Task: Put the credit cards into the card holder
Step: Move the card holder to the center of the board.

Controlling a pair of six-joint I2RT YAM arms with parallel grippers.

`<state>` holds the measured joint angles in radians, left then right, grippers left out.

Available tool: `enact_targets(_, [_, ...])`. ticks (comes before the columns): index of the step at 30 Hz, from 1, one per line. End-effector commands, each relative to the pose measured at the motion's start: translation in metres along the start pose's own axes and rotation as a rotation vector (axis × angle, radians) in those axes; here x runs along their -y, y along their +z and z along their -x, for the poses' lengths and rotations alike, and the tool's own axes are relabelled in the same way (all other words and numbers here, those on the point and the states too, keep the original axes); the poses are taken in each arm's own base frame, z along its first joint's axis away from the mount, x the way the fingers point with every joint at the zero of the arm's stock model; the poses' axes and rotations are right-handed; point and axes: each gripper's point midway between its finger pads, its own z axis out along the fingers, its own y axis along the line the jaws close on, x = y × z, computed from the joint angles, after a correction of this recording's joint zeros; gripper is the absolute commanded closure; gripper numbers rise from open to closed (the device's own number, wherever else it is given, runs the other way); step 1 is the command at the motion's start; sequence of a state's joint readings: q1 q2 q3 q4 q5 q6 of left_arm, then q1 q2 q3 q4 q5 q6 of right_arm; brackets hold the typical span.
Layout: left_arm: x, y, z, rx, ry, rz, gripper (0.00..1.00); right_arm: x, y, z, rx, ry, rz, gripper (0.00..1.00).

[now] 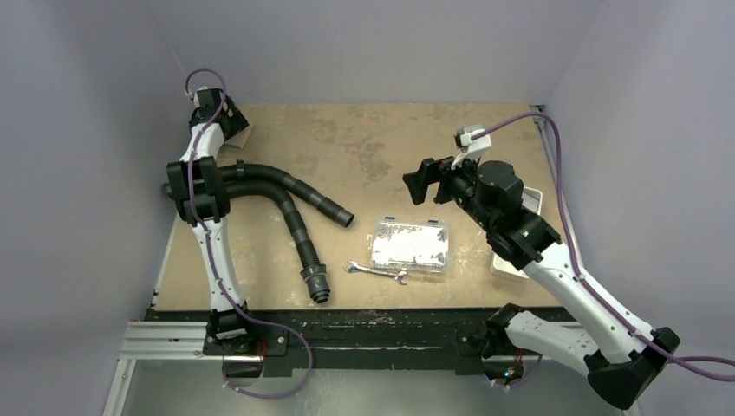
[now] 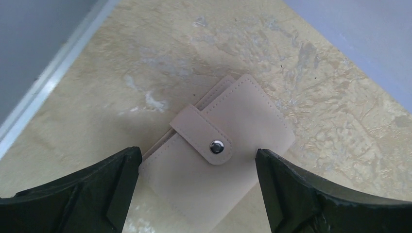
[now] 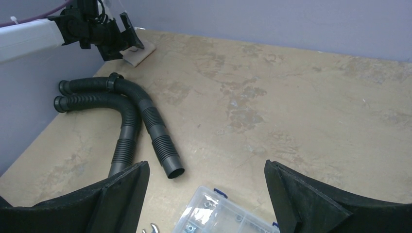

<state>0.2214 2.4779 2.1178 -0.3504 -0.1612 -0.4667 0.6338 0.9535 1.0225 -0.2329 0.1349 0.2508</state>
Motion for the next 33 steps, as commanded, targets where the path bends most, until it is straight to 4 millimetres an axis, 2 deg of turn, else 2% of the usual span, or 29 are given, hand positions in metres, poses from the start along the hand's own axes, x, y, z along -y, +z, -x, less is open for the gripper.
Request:
enact_targets(1, [0.009, 0.017, -0.017, -0.073, 0.044, -0.078, 0.08, -0.007, -0.006, 0.019, 0.043, 0.006, 0.029, 0.01])
enact_targets(3, [0.013, 0.020, -0.027, -0.099, 0.049, -0.104, 0.17, -0.008, -0.006, 0.019, 0.044, 0.012, 0.035, 0.01])
enact_targets(5, [0.014, 0.019, -0.037, -0.118, 0.041, -0.117, 0.31, -0.008, -0.005, 0.016, 0.040, 0.017, 0.035, 0.01])
enact_targets(7, [0.024, 0.013, -0.045, -0.131, 0.034, -0.166, 0.45, -0.006, -0.001, 0.013, 0.039, 0.022, 0.025, 0.01])
enact_targets(8, [0.025, 0.012, -0.058, -0.155, 0.037, -0.173, 0.54, -0.005, 0.001, 0.011, 0.035, 0.024, 0.020, 0.01])
enact_targets(13, [0.066, -0.012, -0.102, -0.245, 0.065, -0.262, 0.87, 0.000, 0.026, -0.001, 0.000, 0.056, -0.031, 0.01])
enact_targets(15, [0.088, -0.027, -0.121, -0.274, 0.058, -0.304, 0.96, -0.002, 0.038, -0.005, -0.018, 0.068, -0.032, 0.01])
enact_targets(20, [0.168, -0.088, -0.180, -0.368, 0.077, -0.464, 1.00, -0.013, 0.068, -0.019, -0.072, 0.113, -0.001, 0.01])
enact_targets(23, [0.215, -0.133, -0.222, -0.449, 0.066, -0.570, 1.00, -0.008, 0.085, -0.030, -0.107, 0.109, -0.036, 0.01])
enact_targets(25, [0.240, -0.160, -0.250, -0.502, 0.085, -0.629, 1.00, -0.002, 0.095, -0.037, -0.130, 0.105, -0.075, 0.01])
enact_targets(29, [0.266, -0.204, -0.297, -0.565, 0.144, -0.691, 1.00, 0.013, 0.115, -0.055, -0.204, 0.147, -0.131, 0.01])
enact_targets(31, [0.271, -0.218, -0.313, -0.584, 0.172, -0.697, 1.00, 0.022, 0.124, -0.061, -0.237, 0.209, -0.120, 0.01])
enact_targets(33, [0.271, -0.225, -0.321, -0.598, 0.172, -0.695, 0.94, 0.032, 0.133, -0.067, -0.259, 0.274, -0.096, 0.01])
